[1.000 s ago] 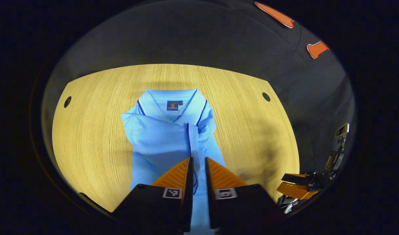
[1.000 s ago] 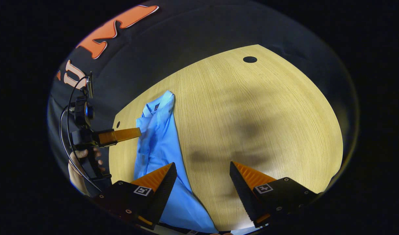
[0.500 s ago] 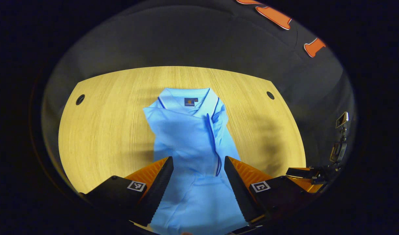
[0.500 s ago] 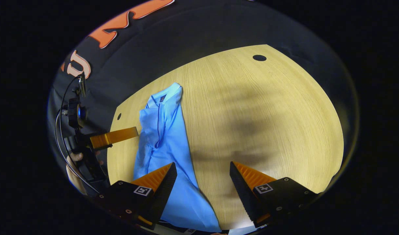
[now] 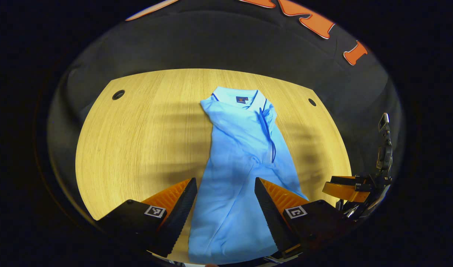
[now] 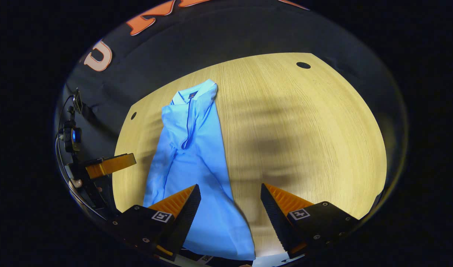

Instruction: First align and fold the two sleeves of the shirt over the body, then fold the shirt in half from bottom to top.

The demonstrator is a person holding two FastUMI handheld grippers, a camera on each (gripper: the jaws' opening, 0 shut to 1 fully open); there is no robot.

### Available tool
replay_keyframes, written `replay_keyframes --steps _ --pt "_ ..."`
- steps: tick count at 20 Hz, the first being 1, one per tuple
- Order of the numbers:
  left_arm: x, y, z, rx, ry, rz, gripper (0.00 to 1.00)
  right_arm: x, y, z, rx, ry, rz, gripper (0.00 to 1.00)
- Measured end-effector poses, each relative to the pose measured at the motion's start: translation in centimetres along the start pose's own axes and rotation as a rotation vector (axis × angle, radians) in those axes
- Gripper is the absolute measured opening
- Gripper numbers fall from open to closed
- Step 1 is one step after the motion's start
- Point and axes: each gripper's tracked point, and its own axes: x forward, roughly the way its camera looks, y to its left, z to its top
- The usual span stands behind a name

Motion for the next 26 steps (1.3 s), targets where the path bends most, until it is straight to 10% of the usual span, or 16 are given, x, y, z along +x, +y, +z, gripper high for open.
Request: replay_keyframes --steps 26 --pt "-5.8 4.8 -26.8 -0.049 0.303 0.086 1.00 -2.4 -1.0 -22.6 -0.107 0.335 -0.187 0.99"
